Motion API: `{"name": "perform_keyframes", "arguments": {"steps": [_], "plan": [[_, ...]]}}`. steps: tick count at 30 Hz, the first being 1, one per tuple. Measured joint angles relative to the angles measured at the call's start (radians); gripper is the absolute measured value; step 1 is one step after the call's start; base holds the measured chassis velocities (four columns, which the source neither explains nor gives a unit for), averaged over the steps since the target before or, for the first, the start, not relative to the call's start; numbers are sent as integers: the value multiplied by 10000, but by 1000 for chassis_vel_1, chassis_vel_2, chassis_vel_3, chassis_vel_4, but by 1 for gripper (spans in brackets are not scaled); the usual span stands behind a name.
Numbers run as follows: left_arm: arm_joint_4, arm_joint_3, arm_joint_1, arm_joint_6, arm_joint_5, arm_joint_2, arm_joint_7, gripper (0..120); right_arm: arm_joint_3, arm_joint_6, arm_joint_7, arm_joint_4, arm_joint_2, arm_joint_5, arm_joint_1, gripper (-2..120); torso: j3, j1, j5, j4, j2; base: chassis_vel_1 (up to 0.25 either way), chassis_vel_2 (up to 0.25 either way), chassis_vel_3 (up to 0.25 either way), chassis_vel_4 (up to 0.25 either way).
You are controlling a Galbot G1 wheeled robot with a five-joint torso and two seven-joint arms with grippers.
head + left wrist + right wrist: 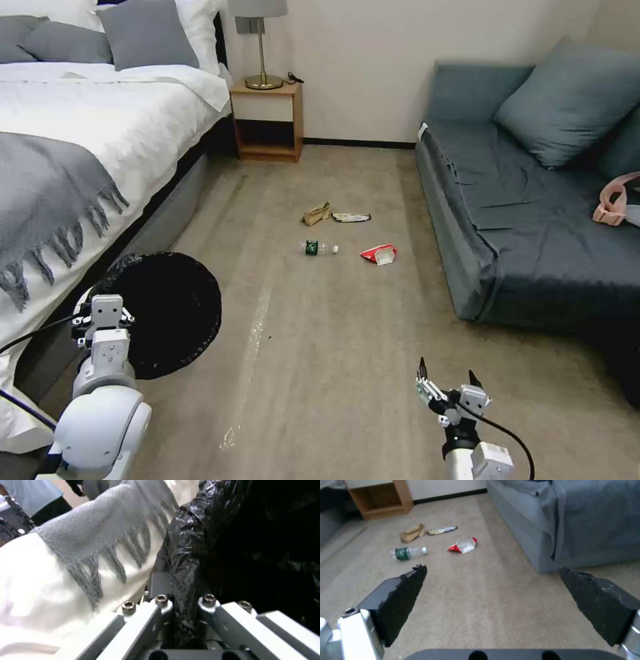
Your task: Pick up the trash bin, then pick up the garbage on the floor and place it into the trash bin.
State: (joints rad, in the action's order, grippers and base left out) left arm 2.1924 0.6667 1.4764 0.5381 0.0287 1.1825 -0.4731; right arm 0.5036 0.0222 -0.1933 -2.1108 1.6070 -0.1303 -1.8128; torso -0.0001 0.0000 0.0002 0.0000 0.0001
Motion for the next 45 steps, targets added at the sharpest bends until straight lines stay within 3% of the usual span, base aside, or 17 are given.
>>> {"name": "perform_keyframes", "arguments": {"steps": [11,45], "plan": [[306,49,241,-739,-381,125,594,3,124,-23,101,-41,-201,-217,120,100,0,0,-1,0,0,0,0,0,0],[76,136,337,-1062,-414,224,533,3,199,210,153,403,-24,-180,279,100,1,0,-3,1,-2,-21,21,21,-21]]}}
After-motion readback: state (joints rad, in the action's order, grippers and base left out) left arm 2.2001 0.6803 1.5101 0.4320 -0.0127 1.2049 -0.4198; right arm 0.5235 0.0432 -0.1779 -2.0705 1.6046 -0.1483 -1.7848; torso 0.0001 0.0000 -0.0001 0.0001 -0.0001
